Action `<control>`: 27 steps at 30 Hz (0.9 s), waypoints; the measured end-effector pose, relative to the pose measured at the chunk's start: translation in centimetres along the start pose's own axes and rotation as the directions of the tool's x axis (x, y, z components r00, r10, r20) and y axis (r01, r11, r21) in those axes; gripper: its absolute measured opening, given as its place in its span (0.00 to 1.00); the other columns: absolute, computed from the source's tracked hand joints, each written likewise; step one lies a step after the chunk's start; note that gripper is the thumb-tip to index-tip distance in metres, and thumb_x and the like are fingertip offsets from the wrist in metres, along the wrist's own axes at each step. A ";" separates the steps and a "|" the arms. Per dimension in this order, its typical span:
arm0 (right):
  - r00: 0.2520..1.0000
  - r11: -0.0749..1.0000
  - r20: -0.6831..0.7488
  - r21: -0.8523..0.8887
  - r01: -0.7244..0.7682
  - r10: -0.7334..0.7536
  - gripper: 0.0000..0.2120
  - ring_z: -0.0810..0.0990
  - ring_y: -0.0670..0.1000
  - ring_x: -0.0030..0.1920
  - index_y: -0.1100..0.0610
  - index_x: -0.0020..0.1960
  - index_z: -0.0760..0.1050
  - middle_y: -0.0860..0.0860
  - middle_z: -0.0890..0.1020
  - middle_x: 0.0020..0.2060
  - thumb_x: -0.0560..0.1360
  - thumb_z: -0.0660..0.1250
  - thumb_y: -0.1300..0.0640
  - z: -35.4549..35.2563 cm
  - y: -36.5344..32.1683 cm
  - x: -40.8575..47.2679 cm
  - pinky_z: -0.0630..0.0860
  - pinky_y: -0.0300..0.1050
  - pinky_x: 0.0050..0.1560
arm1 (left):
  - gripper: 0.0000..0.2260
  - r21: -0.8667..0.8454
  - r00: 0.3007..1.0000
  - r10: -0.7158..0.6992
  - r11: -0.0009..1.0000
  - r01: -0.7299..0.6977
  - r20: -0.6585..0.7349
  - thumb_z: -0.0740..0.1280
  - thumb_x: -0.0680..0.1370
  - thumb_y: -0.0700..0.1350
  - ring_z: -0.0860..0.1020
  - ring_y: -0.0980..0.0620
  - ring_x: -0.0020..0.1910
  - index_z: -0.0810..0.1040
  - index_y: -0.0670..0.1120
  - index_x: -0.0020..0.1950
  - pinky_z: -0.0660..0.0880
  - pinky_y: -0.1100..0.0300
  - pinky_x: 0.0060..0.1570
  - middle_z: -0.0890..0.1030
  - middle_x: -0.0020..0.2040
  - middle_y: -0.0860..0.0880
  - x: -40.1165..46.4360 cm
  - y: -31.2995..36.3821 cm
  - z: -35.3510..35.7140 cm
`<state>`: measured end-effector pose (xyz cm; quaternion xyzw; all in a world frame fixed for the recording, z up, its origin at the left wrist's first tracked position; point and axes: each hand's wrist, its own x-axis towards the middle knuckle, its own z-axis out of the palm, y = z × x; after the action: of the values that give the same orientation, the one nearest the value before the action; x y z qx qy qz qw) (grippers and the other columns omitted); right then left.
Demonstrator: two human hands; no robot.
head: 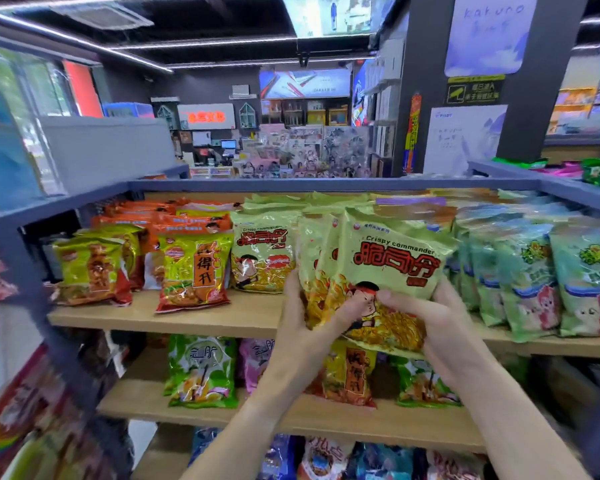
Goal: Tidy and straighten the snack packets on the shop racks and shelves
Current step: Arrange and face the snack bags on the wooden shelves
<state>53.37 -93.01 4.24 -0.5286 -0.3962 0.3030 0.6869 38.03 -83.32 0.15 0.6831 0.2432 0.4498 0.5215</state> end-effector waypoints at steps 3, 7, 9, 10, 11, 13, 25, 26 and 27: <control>0.999 1.000 0.041 -0.005 0.025 -0.024 0.34 0.84 0.49 0.56 0.52 0.66 0.72 0.47 0.86 0.53 0.62 0.78 0.59 5.1 0.1 1.4 0.75 0.59 0.66 | 0.45 0.083 0.994 0.050 0.996 -0.042 -0.101 0.72 0.68 0.73 0.60 0.82 0.68 0.53 0.65 0.79 0.62 0.68 0.74 0.61 0.69 0.83 0.2 0.3 -4.3; 0.995 0.996 0.083 -0.056 0.063 -0.058 0.38 0.79 0.41 0.60 0.55 0.76 0.63 0.47 0.81 0.62 0.70 0.74 0.55 11.4 1.3 3.8 0.75 0.45 0.64 | 0.48 0.288 0.967 0.127 0.956 -0.059 -0.222 0.67 0.67 0.79 0.52 0.56 0.82 0.60 0.60 0.81 0.57 0.42 0.80 0.58 0.81 0.60 1.8 0.3 -11.0; 0.991 0.982 0.092 -0.154 0.109 -0.096 0.27 0.79 0.32 0.49 0.55 0.72 0.64 0.43 0.81 0.55 0.77 0.71 0.62 13.7 1.9 5.2 0.74 0.30 0.51 | 0.41 0.305 0.952 0.169 0.948 -0.086 -0.257 0.70 0.71 0.73 0.58 0.57 0.80 0.58 0.65 0.80 0.60 0.44 0.79 0.63 0.79 0.60 2.9 -0.1 -13.4; 0.991 0.971 0.084 -0.207 0.119 -0.103 0.25 0.79 0.33 0.48 0.54 0.69 0.64 0.43 0.81 0.53 0.77 0.71 0.63 14.6 2.2 5.8 0.75 0.30 0.50 | 0.40 0.320 0.947 0.188 0.942 -0.099 -0.262 0.71 0.74 0.69 0.61 0.60 0.78 0.56 0.65 0.81 0.61 0.47 0.78 0.65 0.77 0.62 3.4 -0.2 -14.3; 0.991 0.955 0.067 -0.269 0.129 -0.115 0.25 0.81 0.37 0.50 0.53 0.67 0.64 0.43 0.81 0.52 0.76 0.72 0.62 15.4 2.6 6.4 0.76 0.37 0.54 | 0.40 0.355 0.943 0.207 0.929 -0.105 -0.262 0.72 0.76 0.65 0.64 0.62 0.75 0.54 0.63 0.81 0.63 0.50 0.76 0.68 0.73 0.64 3.7 -0.4 -14.8; 0.986 0.885 0.007 -0.441 0.153 -0.166 0.27 0.80 0.48 0.58 0.51 0.66 0.65 0.46 0.81 0.55 0.74 0.76 0.56 16.4 3.8 7.5 0.77 0.51 0.61 | 0.37 0.487 0.929 0.272 0.865 -0.122 -0.251 0.71 0.78 0.60 0.70 0.57 0.69 0.53 0.61 0.80 0.67 0.50 0.71 0.73 0.68 0.62 4.4 -1.4 -15.5; 0.816 0.467 -0.079 -0.849 0.246 -0.573 0.35 0.70 0.51 0.65 0.52 0.74 0.66 0.49 0.74 0.64 0.73 0.75 0.42 14.8 8.5 6.1 0.69 0.46 0.64 | 0.34 0.824 0.917 0.391 0.544 -0.160 -0.081 0.55 0.83 0.67 0.54 0.45 0.82 0.53 0.47 0.81 0.55 0.43 0.80 0.64 0.81 0.43 6.4 -7.0 -13.9; 0.806 0.437 -0.059 -0.862 0.257 -0.589 0.34 0.70 0.52 0.65 0.52 0.74 0.66 0.49 0.74 0.64 0.74 0.73 0.43 14.6 8.6 5.9 0.68 0.46 0.65 | 0.35 0.830 0.914 0.398 0.533 -0.164 -0.075 0.54 0.83 0.68 0.54 0.45 0.83 0.50 0.48 0.82 0.53 0.44 0.80 0.63 0.82 0.43 6.4 -7.0 -13.8; 0.797 0.402 -0.041 -0.878 0.259 -0.603 0.33 0.69 0.53 0.65 0.51 0.75 0.67 0.50 0.74 0.64 0.74 0.72 0.43 14.3 8.6 5.5 0.67 0.46 0.66 | 0.36 0.834 0.911 0.406 0.525 -0.169 -0.071 0.54 0.83 0.68 0.54 0.45 0.83 0.49 0.48 0.82 0.53 0.44 0.81 0.62 0.82 0.43 6.4 -7.0 -13.8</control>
<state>43.84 -79.23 -1.00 -0.7112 -0.4853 -0.2178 0.4595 30.06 -68.98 -3.31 0.8110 0.3699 0.4522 0.0311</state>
